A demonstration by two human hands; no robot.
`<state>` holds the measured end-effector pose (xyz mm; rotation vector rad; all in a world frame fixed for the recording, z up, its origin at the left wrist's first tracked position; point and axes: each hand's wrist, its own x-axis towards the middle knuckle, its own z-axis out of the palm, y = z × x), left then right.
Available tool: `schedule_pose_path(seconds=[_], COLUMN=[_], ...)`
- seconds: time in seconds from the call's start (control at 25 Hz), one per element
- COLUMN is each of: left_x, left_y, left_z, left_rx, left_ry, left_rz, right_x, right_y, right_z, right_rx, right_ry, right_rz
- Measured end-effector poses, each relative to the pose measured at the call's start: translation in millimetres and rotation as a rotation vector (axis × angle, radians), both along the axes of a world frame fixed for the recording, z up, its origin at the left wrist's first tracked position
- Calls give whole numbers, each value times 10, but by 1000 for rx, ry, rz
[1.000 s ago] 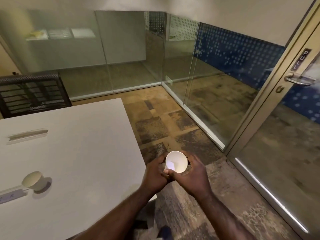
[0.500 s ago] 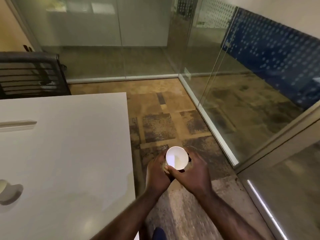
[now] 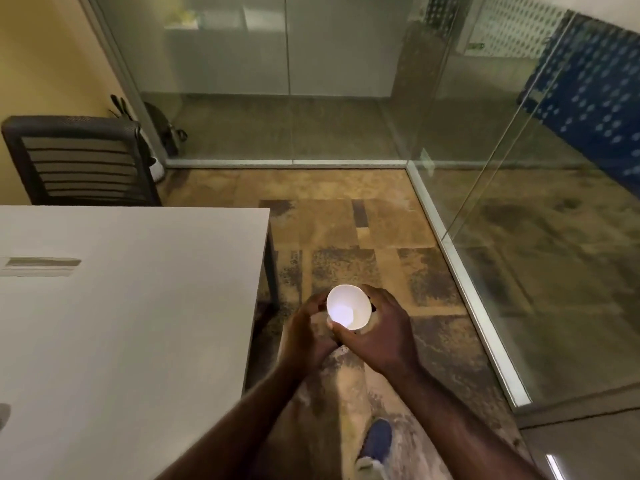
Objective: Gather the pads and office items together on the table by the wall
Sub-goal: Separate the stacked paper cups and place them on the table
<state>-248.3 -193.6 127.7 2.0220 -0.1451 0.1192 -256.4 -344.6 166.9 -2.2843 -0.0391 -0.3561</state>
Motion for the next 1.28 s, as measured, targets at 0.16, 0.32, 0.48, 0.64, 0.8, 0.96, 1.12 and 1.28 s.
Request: schedule_pose_path(seconds=[0.16,0.32,0.48,0.64,0.8,0.96,1.12,1.28], left_x=[668,1239,1801,2483,3253,3968,4466,4931], left_y=[-328,-627,-723,-620,-364,-26,294,598], left_z=[28,146,149,36,-88,-106,-50,-53], left_rx=[-60,-32,-19,-47,-73,-70,-26,-35], left_ry=[-10,-20,-24,-21,-23,-3,-1,-14], left_rz=[122,211,281,338,391,455,543,655], right_x=[853,1622,2334,3156,4059,4873,5489,6139], right_y=[-350,-657,-760,-655,-367,3,376,799], right_z=[-22,49,59,-11,-94,-157,-117,-145], right_rx=[-1,-40,-43,-68,-112,-140,-113,-105], right_ry=[14,-47,-69,-49,-62,-36,-17,-8], right_rz=[131,261,382,468,541,600,678,776])
